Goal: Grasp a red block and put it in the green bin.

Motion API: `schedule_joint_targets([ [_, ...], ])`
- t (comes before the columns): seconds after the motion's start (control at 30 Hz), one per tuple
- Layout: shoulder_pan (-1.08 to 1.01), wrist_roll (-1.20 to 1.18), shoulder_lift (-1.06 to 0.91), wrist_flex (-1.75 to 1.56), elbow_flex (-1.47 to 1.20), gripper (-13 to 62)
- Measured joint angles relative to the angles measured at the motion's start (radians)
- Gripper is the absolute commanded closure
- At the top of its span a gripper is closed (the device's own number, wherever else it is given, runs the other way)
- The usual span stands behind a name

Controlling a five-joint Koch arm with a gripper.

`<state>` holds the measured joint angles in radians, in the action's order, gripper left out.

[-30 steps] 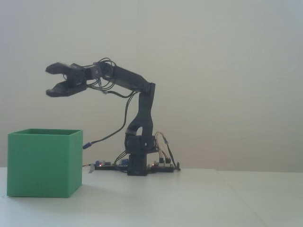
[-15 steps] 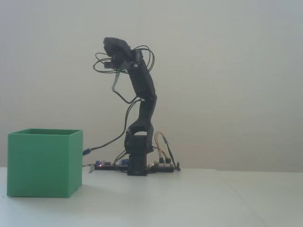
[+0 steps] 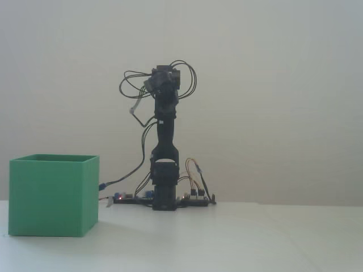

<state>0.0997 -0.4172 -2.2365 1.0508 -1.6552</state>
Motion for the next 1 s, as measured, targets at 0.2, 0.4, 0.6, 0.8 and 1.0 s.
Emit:
schedule_joint_targets([
  [0.2,0.002,-0.015,0.0,0.015,-0.258,17.6],
  [0.4,-0.008,0.005,0.0,-0.066,-0.469,16.9],
  [0.6,-0.025,0.066,0.0,-0.321,-0.736,16.8],
  [0.8,-0.035,0.121,0.0,-0.632,-0.951,16.8],
  [1.0,-0.037,0.167,0.0,-1.017,-1.21,17.8],
])
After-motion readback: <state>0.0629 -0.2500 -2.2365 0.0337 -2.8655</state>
